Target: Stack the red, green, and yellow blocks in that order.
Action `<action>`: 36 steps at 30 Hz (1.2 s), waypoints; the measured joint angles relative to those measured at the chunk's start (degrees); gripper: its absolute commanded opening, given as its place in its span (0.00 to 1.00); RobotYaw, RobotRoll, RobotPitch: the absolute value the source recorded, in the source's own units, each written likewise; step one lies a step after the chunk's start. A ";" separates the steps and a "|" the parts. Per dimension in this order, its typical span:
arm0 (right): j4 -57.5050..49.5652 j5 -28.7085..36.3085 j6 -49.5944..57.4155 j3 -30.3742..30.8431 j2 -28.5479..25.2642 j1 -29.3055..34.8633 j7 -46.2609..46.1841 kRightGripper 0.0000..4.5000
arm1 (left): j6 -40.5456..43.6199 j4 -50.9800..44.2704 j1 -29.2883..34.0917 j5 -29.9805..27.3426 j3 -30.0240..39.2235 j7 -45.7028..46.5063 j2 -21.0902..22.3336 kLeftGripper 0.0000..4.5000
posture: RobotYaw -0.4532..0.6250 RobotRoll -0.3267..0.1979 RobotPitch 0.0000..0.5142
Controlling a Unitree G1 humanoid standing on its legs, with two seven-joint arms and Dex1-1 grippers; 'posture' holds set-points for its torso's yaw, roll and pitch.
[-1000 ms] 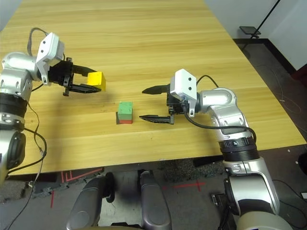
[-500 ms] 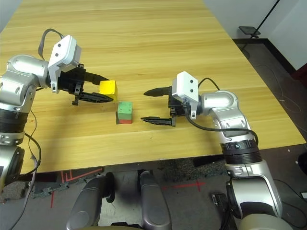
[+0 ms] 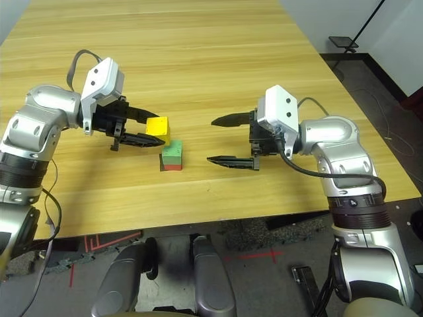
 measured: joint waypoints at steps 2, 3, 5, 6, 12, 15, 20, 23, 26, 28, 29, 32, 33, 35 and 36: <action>0.00 0.00 0.00 0.00 0.00 0.01 -0.10 1.00 | 0.55 -1.34 0.99 -0.50 -0.53 0.69 -0.52 0.46 | 0.55 0.67 0.42; 0.00 0.00 0.00 0.00 0.00 0.01 -0.18 1.00 | 0.73 -1.90 1.42 -0.64 -0.91 0.87 -0.71 0.46 | 0.55 0.67 0.42; 0.00 0.00 0.00 0.00 0.00 0.01 -0.25 1.00 | 1.05 -2.78 1.85 -0.85 -1.57 1.23 -0.74 0.46 | 0.55 0.67 0.42; 0.00 0.00 0.00 0.00 0.00 0.01 -0.28 1.00 | 1.28 -3.15 1.94 -0.94 -1.82 1.36 -0.75 0.46 | 0.55 0.67 0.42; -0.01 0.00 0.00 0.00 0.04 0.03 -0.79 1.00 | 1.53 -4.09 3.12 -1.17 -3.82 2.32 -0.86 0.46 | 0.54 0.68 0.41; -0.30 0.00 0.00 0.00 0.15 0.17 -0.95 1.00 | 0.90 -3.73 3.04 -0.99 -4.29 2.62 -0.99 0.46 | 0.54 0.68 0.41; -1.01 0.01 0.00 0.01 0.27 0.64 -1.27 1.00 | -1.22 0.09 2.38 -0.22 -4.79 2.65 -1.09 0.46 | 0.54 0.68 0.41; -1.06 0.01 0.00 0.01 0.31 0.72 -1.37 1.00 | -2.75 2.20 1.18 0.49 -4.95 2.50 -1.36 0.46 | 0.53 0.68 0.41; -1.06 0.00 0.00 0.01 0.38 0.82 -1.60 1.00 | -3.84 3.69 0.62 0.65 -4.97 2.01 -1.43 0.46 | 0.53 0.68 0.41; -1.07 0.00 0.00 0.01 0.45 0.84 -1.76 1.00 | -4.37 4.08 0.52 0.65 -4.97 1.81 -1.44 0.46 | 0.53 0.68 0.42; -1.10 0.01 0.00 0.02 0.47 0.85 -1.81 1.00 | -4.69 4.38 0.44 0.65 -4.97 1.62 -1.45 0.46 | 0.54 0.68 0.42; -1.11 0.00 0.00 0.02 0.55 0.88 -1.83 1.00 | -4.75 4.59 0.36 0.65 -4.97 1.56 -1.49 0.46 | 0.54 0.68 0.42; -1.11 0.00 -0.01 0.02 0.57 0.88 -1.84 1.00 | -4.71 4.59 0.36 0.64 -4.97 1.50 -1.53 0.46 | 0.54 0.68 0.42; -1.10 -0.01 -0.01 0.04 0.80 0.88 -1.87 1.00 | -4.40 4.56 0.36 0.55 -4.97 1.25 -1.73 0.46 | 0.54 0.68 0.42; -1.10 -0.02 -0.01 0.10 0.90 0.88 -1.88 1.00 | -4.10 4.49 0.36 0.48 -4.97 1.18 -1.85 0.46 | 0.54 0.68 0.42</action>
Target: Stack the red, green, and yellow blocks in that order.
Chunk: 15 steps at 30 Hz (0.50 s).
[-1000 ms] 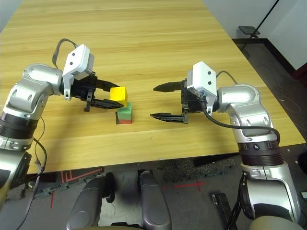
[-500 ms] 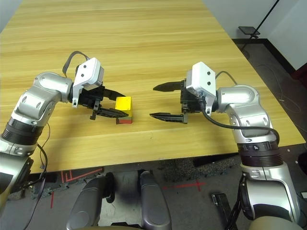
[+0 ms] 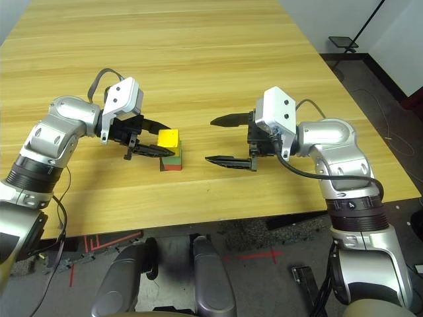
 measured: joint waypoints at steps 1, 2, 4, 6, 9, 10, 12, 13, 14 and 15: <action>0.00 0.00 0.00 0.00 0.11 0.00 -0.02 1.00 | 0.19 -0.03 0.00 -0.02 0.00 -0.02 -0.10 0.54 | 0.54 0.69 0.42; 0.00 0.00 0.00 0.01 0.18 0.00 -0.03 1.00 | 0.22 -0.05 0.00 -0.03 0.00 -0.03 -0.17 0.63 | 0.54 0.69 0.42; 0.01 -0.02 -0.01 0.02 0.34 0.00 -0.06 1.00 | 0.22 -0.06 -0.03 -0.02 0.00 -0.05 -0.22 0.75 | 0.54 0.69 0.42; 0.02 -0.03 -0.03 0.06 0.60 0.00 -0.07 1.00 | 0.23 -0.06 -0.03 -0.01 0.00 -0.06 -0.25 0.90 | 0.54 0.69 0.42; 0.02 -0.04 -0.05 0.20 0.71 0.00 -0.07 1.00 | 0.34 -0.06 -0.07 0.00 0.00 -0.06 -0.38 0.99 | 0.54 0.69 0.43; 0.02 -0.04 -0.05 0.20 0.73 0.00 -0.08 1.00 | 0.37 -0.06 -0.09 0.00 0.00 -0.05 -0.42 0.99 | 0.54 0.69 0.43; 0.02 -0.03 -0.05 0.20 0.76 0.00 -0.09 1.00 | 0.41 -0.06 -0.16 0.02 0.00 -0.06 -0.42 0.99 | 0.54 0.69 0.43; 0.02 -0.03 -0.05 0.20 0.79 0.00 -0.09 1.00 | 0.43 -0.06 -0.20 0.02 0.00 -0.06 -0.42 0.99 | 0.54 0.69 0.43; 0.02 -0.03 -0.05 0.20 0.89 0.00 -0.09 1.00 | 0.45 -0.05 -0.29 0.04 0.00 -0.08 -0.42 0.99 | 0.54 0.69 0.43; 0.02 -0.03 -0.05 0.21 0.95 0.00 -0.09 1.00 | 0.46 -0.06 -0.35 0.04 0.00 -0.10 -0.42 0.99 | 0.54 0.69 0.44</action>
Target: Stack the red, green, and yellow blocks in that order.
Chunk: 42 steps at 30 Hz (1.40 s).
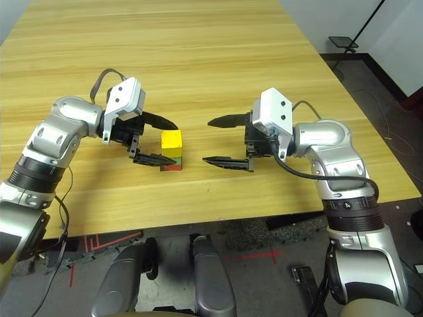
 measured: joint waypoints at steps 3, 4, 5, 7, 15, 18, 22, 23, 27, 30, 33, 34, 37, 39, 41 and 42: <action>0.00 0.00 0.00 0.01 0.07 0.00 0.00 1.00 | 0.00 0.04 -0.14 0.04 0.00 -0.26 0.37 0.99 | 0.54 0.69 0.44; 0.00 0.00 0.00 0.01 0.07 0.00 0.01 1.00 | 0.00 0.06 -0.14 0.04 0.00 -0.47 0.70 0.99 | 0.54 0.69 0.44; 0.03 -0.01 0.00 0.01 0.07 0.00 0.02 1.00 | 0.00 0.08 -0.14 0.04 0.01 -0.83 1.19 0.99 | 0.54 0.69 0.44; 0.14 -0.01 -0.02 0.01 0.07 -0.01 0.05 1.00 | 0.00 0.17 -0.14 0.04 0.06 -1.49 2.32 0.99 | 0.54 0.69 0.44; 1.52 -0.09 -0.55 0.00 -0.71 -0.09 0.73 1.00 | -0.54 4.84 -0.92 0.44 1.27 -4.08 8.60 0.99 | 0.54 0.69 0.44; 2.41 -0.14 -0.97 -0.12 -1.58 -0.16 0.80 1.00 | -2.39 9.12 -2.33 1.22 2.23 -3.89 9.92 0.99 | 0.55 0.69 0.45; 7.31 -1.08 -2.05 -1.87 -4.78 -2.86 0.64 1.00 | -5.76 15.85 -4.30 2.96 4.29 -2.10 12.85 0.99 | 0.55 0.70 0.44; 9.78 -1.50 -2.76 -2.73 -5.86 -4.42 0.12 1.00 | -6.78 18.39 -4.49 3.50 5.20 -0.63 13.71 0.99 | 0.55 0.70 0.44; 17.41 -3.52 -5.35 -6.40 -8.06 -9.07 -3.27 1.00 | -9.52 27.49 -4.81 5.18 10.32 9.51 15.72 0.99 | 0.55 0.70 0.42; 21.29 -4.87 -7.48 -7.67 -7.31 -9.90 -7.82 1.00 | -9.75 29.84 -4.44 5.60 15.47 21.47 15.31 0.99 | 0.55 0.70 0.41; 24.17 -7.76 -10.16 -9.13 -4.56 -10.10 -15.86 1.00 | -9.87 26.39 -0.26 5.13 21.48 33.19 13.24 0.99 | 0.56 0.70 0.41; 25.24 -8.96 -10.98 -9.59 -3.53 -10.11 -19.83 1.00 | -9.52 24.09 2.30 4.60 23.63 37.55 11.71 0.99 | 0.56 0.70 0.41; 26.19 -10.97 -11.95 -12.07 0.41 -10.06 -31.16 1.00 | -9.65 15.97 10.20 4.56 29.84 51.12 6.92 0.99 | 0.56 0.71 0.41; 26.10 -11.80 -12.06 -13.87 2.70 -9.55 -38.27 1.00 | -9.70 9.86 15.41 4.82 33.22 59.22 4.13 0.99 | 0.57 0.71 0.41; 25.68 -12.21 -12.02 -15.62 4.68 -8.46 -43.65 1.00 | -9.61 5.25 18.81 5.23 35.02 64.57 2.56 0.99 | 0.57 0.71 0.41; 25.45 -12.29 -11.81 -16.17 5.40 -7.84 -45.82 1.00 | -9.57 3.34 20.07 5.50 35.46 66.42 2.01 0.99 | 0.57 0.71 0.41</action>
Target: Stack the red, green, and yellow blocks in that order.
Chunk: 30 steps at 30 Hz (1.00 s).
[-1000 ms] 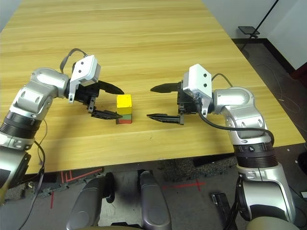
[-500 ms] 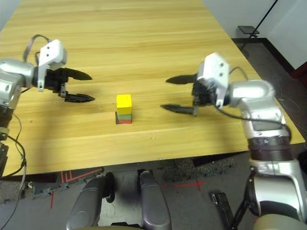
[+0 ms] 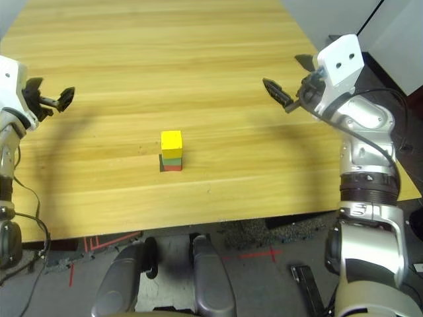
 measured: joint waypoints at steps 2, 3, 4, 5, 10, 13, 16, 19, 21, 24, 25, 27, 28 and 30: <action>-2.31 0.01 0.62 -1.02 1.85 1.97 -3.62 1.00 | 0.06 -3.32 2.25 0.39 0.29 2.79 -0.63 0.99 | 0.57 0.71 0.42; -3.36 0.03 1.14 -1.50 2.74 2.96 -4.99 1.00 | 0.16 -4.12 3.04 0.65 0.31 3.75 -0.75 0.99 | 0.57 0.71 0.42; -4.22 0.05 1.59 -1.76 3.23 3.96 -5.97 1.00 | 0.32 -4.52 3.49 0.74 0.31 4.33 -0.83 0.99 | 0.57 0.71 0.42; -5.06 0.12 2.01 -2.02 3.77 4.85 -6.84 1.00 | 0.59 -4.97 3.96 0.73 0.38 4.82 -0.89 0.99 | 0.57 0.71 0.42; -9.36 1.80 3.71 -4.58 6.26 9.07 -11.38 1.00 | 2.46 -8.54 6.46 0.11 0.52 6.87 -3.68 0.99 | 0.57 0.70 0.44; -11.69 2.24 4.47 -6.07 7.12 10.78 -13.38 1.00 | 3.09 -10.52 7.43 0.10 0.41 7.90 -4.88 0.99 | 0.56 0.70 0.45; -14.61 2.94 5.29 -6.79 8.68 13.24 -14.90 1.00 | 3.50 -12.09 8.11 0.13 0.32 8.88 -6.17 0.99 | 0.55 0.70 0.46; -15.37 3.58 5.81 -6.92 9.46 15.29 -15.54 1.00 | 3.89 -13.53 9.56 0.19 -0.09 9.75 -7.34 0.99 | 0.55 0.72 0.49; -15.35 3.91 5.90 -7.72 9.33 15.92 -15.83 1.00 | 4.74 -14.94 10.64 0.39 -0.26 10.68 -8.02 0.99 | 0.55 0.74 0.51; -15.48 4.21 5.89 -8.76 9.06 16.97 -16.06 1.00 | 6.30 -18.29 12.04 0.55 -0.99 11.26 -8.85 0.99 | 0.54 0.75 0.52; -15.47 4.32 5.89 -8.90 9.03 17.37 -16.05 1.00 | 6.91 -19.31 12.32 0.56 -1.13 11.42 -9.12 0.99 | 0.53 0.76 0.53; -15.42 4.34 5.89 -9.03 8.89 17.55 -15.94 1.00 | 8.14 -20.91 12.36 0.60 -1.89 11.65 -9.54 0.99 | 0.53 0.75 0.55; -15.53 4.34 5.88 -9.03 8.70 17.55 -15.84 1.00 | 8.46 -21.53 12.35 0.60 -2.32 11.63 -9.66 0.99 | 0.53 0.75 0.56; -16.30 4.34 5.79 -9.04 8.60 17.55 -15.86 1.00 | 8.67 -21.99 12.34 0.66 -3.25 11.45 -9.71 0.99 | 0.53 0.75 0.56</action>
